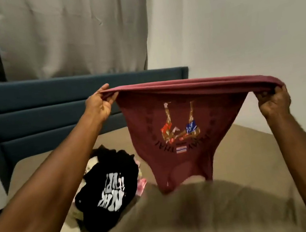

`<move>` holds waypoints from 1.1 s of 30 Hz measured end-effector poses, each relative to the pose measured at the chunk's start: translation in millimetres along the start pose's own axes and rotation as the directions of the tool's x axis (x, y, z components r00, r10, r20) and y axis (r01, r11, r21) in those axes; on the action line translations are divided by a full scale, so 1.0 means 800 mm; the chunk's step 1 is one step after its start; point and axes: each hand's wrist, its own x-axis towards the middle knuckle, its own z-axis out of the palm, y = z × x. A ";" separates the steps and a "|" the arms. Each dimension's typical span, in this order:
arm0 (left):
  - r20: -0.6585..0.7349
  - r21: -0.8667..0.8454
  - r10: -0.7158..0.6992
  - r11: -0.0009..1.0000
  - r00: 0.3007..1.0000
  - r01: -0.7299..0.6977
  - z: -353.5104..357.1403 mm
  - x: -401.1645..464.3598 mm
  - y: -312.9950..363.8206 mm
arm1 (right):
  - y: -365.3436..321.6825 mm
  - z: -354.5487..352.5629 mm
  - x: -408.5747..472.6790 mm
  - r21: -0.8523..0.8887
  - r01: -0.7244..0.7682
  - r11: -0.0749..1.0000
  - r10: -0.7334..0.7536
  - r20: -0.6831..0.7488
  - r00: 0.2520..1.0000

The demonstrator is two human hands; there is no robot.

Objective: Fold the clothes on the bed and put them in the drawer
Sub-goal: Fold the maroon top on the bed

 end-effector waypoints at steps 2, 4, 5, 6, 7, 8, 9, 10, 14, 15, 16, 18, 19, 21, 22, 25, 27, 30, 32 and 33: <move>0.039 -0.016 0.020 1.000 0.999 -0.020 0.028 -0.013 0.019 | -0.044 0.015 -0.002 0.047 0.075 0.996 -0.079 0.067 0.995; 0.053 0.043 0.025 0.999 0.998 -0.027 0.036 -0.043 0.029 | -0.079 0.013 -0.017 0.037 0.110 0.993 -0.113 0.089 0.990; 0.069 0.132 0.032 0.990 0.997 -0.041 0.034 -0.061 0.029 | -0.094 0.007 -0.028 -0.036 0.132 0.991 -0.130 0.055 0.990; 0.089 0.248 0.032 0.967 0.995 -0.054 0.028 -0.083 0.026 | -0.107 -0.005 -0.044 -0.146 0.166 0.975 -0.163 0.031 0.986; 0.106 0.361 0.027 0.930 0.994 -0.064 0.017 -0.101 0.020 | -0.112 -0.021 -0.059 -0.301 0.205 0.931 -0.213 0.009 0.977; 0.109 0.463 0.007 0.884 0.994 -0.057 0.003 -0.123 0.011 | -0.119 -0.044 -0.082 -0.462 0.242 0.853 -0.276 -0.007 0.961; 0.093 0.545 -0.023 0.838 0.995 -0.032 -0.016 -0.142 -0.001 | -0.121 -0.071 -0.103 -0.609 0.264 0.748 -0.337 -0.007 0.941; 0.071 0.598 -0.068 0.801 0.995 0.012 -0.039 -0.159 -0.014 | -0.122 -0.099 -0.123 -0.717 0.262 0.646 -0.380 -0.005 0.925; 0.007 0.702 -0.257 0.690 0.966 0.178 -0.153 -0.250 -0.082 | -0.112 -0.239 -0.230 -0.822 0.123 0.556 -0.283 -0.048 0.958; -0.014 0.712 -0.295 0.668 0.955 0.217 -0.185 -0.271 -0.100 | -0.106 -0.278 -0.259 -0.839 0.090 0.537 -0.246 -0.053 0.968; -0.043 0.720 -0.339 0.641 0.940 0.264 -0.220 -0.298 -0.118 | -0.103 -0.320 -0.293 -0.863 0.057 0.503 -0.222 -0.064 0.973; -0.104 0.745 -0.408 0.572 0.907 0.343 -0.291 -0.339 -0.151 | -0.096 -0.394 -0.356 -0.892 -0.031 0.451 -0.194 -0.132 0.972; -0.139 0.760 -0.440 0.527 0.887 0.380 -0.326 -0.356 -0.165 | -0.094 -0.428 -0.385 -0.896 -0.085 0.436 -0.180 -0.179 0.967; -0.195 0.783 -0.507 0.435 0.839 0.445 -0.386 -0.385 -0.183 | -0.094 -0.478 -0.443 -0.896 -0.190 0.402 -0.160 -0.273 0.949; -0.206 0.799 -0.532 0.393 0.821 0.455 -0.409 -0.395 -0.187 | -0.093 -0.498 -0.466 -0.893 -0.233 0.386 -0.148 -0.309 0.940; -0.190 0.848 -0.595 0.301 0.781 0.436 -0.456 -0.421 -0.193 | -0.091 -0.536 -0.525 -0.882 -0.320 0.346 -0.123 -0.381 0.916; -0.176 0.844 -0.612 0.308 0.771 0.438 -0.474 -0.434 -0.194 | -0.085 -0.551 -0.553 -0.861 -0.383 0.335 -0.067 -0.427 0.902; -0.191 0.811 -0.621 0.337 0.760 0.479 -0.487 -0.455 -0.194 | -0.079 -0.564 -0.579 -0.829 -0.461 0.318 -0.034 -0.496 0.868; -0.177 0.788 -0.661 0.349 0.730 0.507 -0.493 -0.462 -0.194 | -0.081 -0.565 -0.587 -0.822 -0.485 0.298 -0.069 -0.526 0.848; -0.182 0.789 -0.671 0.336 0.718 0.514 -0.499 -0.458 -0.198 | -0.080 -0.559 -0.589 -0.824 -0.483 0.295 -0.095 -0.529 0.843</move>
